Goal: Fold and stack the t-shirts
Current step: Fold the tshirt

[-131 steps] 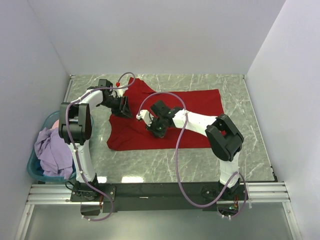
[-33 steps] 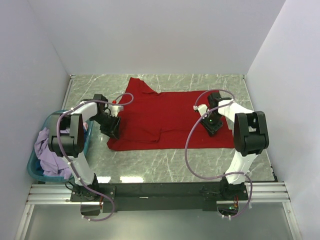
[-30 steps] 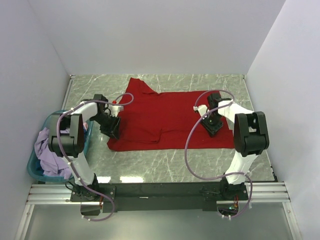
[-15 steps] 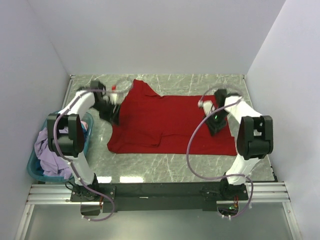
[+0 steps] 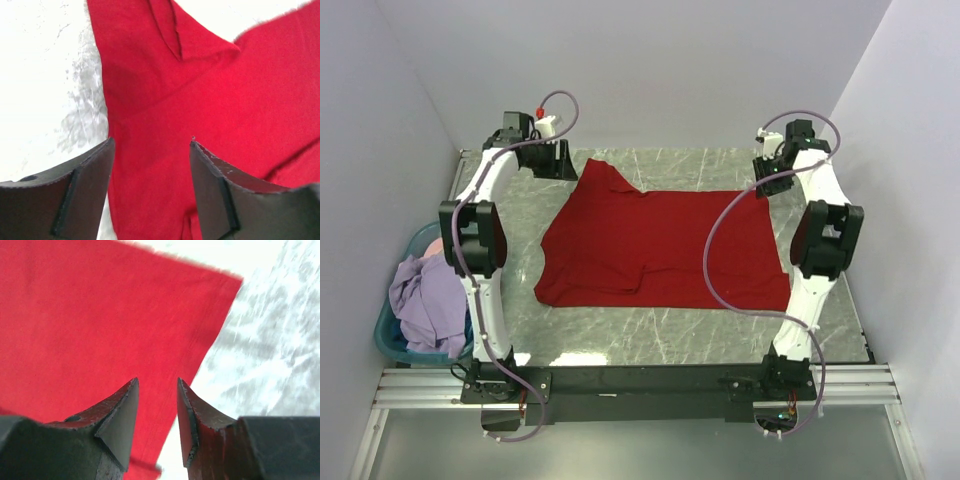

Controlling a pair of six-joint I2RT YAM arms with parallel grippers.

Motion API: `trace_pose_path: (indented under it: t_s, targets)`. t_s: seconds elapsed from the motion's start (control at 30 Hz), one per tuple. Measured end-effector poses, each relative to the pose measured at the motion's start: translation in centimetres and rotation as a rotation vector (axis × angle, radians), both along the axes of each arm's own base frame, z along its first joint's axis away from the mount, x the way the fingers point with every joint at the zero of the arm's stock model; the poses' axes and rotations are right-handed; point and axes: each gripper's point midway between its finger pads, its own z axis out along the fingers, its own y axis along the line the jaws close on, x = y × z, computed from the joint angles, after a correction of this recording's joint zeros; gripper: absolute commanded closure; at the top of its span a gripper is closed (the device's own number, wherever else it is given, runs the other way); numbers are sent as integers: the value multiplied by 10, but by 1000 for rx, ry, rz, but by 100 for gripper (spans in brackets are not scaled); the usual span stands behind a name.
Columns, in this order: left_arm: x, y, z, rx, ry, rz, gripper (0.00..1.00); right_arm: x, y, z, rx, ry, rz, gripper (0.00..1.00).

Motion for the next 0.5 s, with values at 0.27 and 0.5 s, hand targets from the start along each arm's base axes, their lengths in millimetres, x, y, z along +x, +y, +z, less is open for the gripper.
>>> trace_pose_path:
  t_s: [0.27, 0.5]
  targets:
    - [22, -11, -32, -31, 29, 53, 30, 52, -19, -46, -43, -25, -111, 58]
    - [29, -19, -31, -32, 2, 55, 30, 78, -32, -57, -83, -74, -161, 57]
